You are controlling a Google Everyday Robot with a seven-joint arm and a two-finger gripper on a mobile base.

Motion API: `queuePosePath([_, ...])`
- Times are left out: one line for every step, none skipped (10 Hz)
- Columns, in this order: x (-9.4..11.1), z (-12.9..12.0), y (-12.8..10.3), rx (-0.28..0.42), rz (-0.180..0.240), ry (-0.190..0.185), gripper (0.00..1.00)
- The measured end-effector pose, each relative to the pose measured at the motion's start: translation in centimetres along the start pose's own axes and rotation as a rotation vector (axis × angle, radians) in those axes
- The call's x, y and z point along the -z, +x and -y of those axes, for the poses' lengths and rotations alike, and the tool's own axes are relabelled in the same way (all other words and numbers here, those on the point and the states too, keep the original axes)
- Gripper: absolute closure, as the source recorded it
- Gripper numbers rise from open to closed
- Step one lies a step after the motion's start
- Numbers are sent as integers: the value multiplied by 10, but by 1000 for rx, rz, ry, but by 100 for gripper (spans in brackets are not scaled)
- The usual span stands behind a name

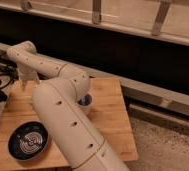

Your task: Place the bottle in the ceramic bowl

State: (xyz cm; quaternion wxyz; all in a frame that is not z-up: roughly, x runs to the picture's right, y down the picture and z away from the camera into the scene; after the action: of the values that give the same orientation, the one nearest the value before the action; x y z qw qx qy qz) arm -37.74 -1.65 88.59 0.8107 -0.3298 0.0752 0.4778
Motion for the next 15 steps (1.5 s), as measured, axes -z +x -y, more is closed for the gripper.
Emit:
queuePosePath([-3,8,3,-16,-16,3,35])
queuePosePath([-11,18,8,-34,-40,7,35])
queuePosePath([-21,30,12,-56,-61,9,35])
queuePosePath([-27,39,17,-74,-82,9,35])
queuePosePath([-36,41,22,-90,-107,-3,35])
queuePosePath([-40,40,23,-96,-119,-12,35])
queuePosePath([-48,37,27,-104,-140,-28,35])
queuePosePath([-49,37,29,-107,-146,-38,35])
queuePosePath([-49,35,31,-105,-150,-45,35])
queuePosePath([-48,31,31,-100,-150,-52,35])
queuePosePath([-49,27,31,-93,-149,-61,35])
queuePosePath([-48,21,31,-85,-144,-71,35])
queuePosePath([-47,20,31,-82,-141,-80,35])
queuePosePath([-45,19,31,-76,-137,-86,35])
queuePosePath([-44,15,31,-64,-138,-87,35])
